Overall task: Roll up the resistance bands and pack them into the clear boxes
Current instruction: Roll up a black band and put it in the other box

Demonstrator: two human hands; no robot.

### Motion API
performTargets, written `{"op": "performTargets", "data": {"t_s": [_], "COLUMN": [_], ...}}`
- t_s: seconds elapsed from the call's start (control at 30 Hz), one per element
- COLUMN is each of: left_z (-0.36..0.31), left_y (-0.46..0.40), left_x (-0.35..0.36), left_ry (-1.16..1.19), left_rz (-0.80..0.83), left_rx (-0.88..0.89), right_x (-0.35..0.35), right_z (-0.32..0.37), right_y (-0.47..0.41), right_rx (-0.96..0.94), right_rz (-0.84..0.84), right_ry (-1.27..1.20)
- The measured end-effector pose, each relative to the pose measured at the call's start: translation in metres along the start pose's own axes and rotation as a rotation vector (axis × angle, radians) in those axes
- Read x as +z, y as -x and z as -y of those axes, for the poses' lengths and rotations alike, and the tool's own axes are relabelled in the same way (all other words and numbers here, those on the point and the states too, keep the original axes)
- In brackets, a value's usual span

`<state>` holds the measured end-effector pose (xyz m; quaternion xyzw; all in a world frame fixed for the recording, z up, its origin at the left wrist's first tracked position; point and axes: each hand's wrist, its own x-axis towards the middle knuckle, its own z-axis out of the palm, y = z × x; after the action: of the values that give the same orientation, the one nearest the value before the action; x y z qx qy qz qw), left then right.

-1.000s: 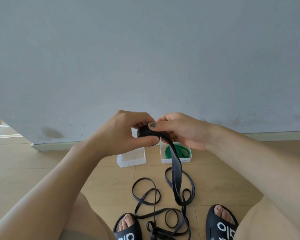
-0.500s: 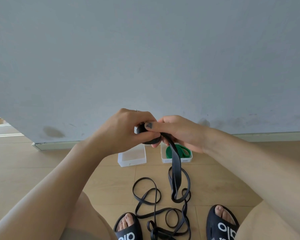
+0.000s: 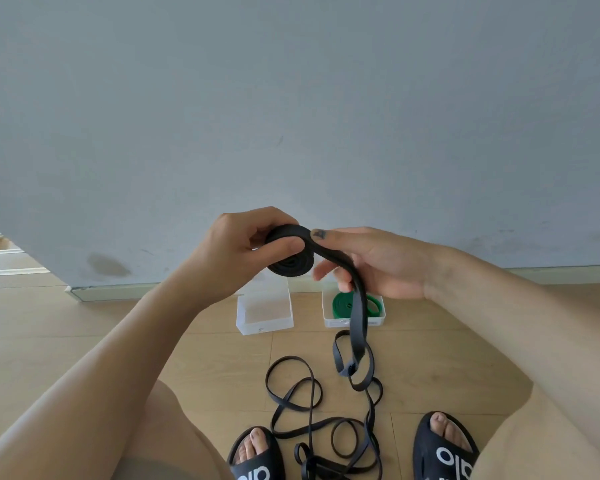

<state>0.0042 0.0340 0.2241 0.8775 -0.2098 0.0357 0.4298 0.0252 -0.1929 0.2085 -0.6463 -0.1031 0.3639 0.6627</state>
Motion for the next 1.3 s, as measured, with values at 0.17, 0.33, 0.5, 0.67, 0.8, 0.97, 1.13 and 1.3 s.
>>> {"op": "performTargets", "data": {"t_s": [0.17, 0.33, 0.5, 0.67, 0.8, 0.97, 1.13, 1.3], "left_z": [0.000, -0.001, 0.000, 0.003, 0.001, -0.002, 0.000, 0.001], "left_y": [0.000, 0.004, 0.004, 0.001, 0.002, 0.004, 0.001, 0.002], "left_x": [0.002, -0.004, 0.007, 0.006, 0.003, 0.006, 0.010, 0.008], "left_ry": [0.131, 0.039, -0.267, -0.211, -0.121, -0.222, -0.277, -0.202], "left_rz": [-0.018, 0.075, 0.097, 0.078, 0.067, 0.138, 0.072, 0.051], "left_rx": [-0.026, 0.035, 0.168, 0.218, 0.191, 0.197, 0.274, 0.244], "right_x": [0.006, 0.008, 0.017, 0.014, 0.006, 0.014, 0.014, 0.001], "right_z": [0.006, -0.001, -0.008, 0.001, 0.002, -0.003, 0.000, 0.003], "right_y": [0.003, -0.002, -0.006, 0.000, 0.000, -0.001, -0.001, 0.002], "right_rx": [-0.010, -0.059, -0.074, -0.025, 0.011, 0.014, -0.006, 0.072], "right_rz": [0.170, -0.041, -0.205, -0.033, 0.071, -0.012, -0.019, 0.096], "right_ry": [-0.136, 0.042, 0.225, 0.169, 0.039, 0.058, 0.118, 0.007]}}
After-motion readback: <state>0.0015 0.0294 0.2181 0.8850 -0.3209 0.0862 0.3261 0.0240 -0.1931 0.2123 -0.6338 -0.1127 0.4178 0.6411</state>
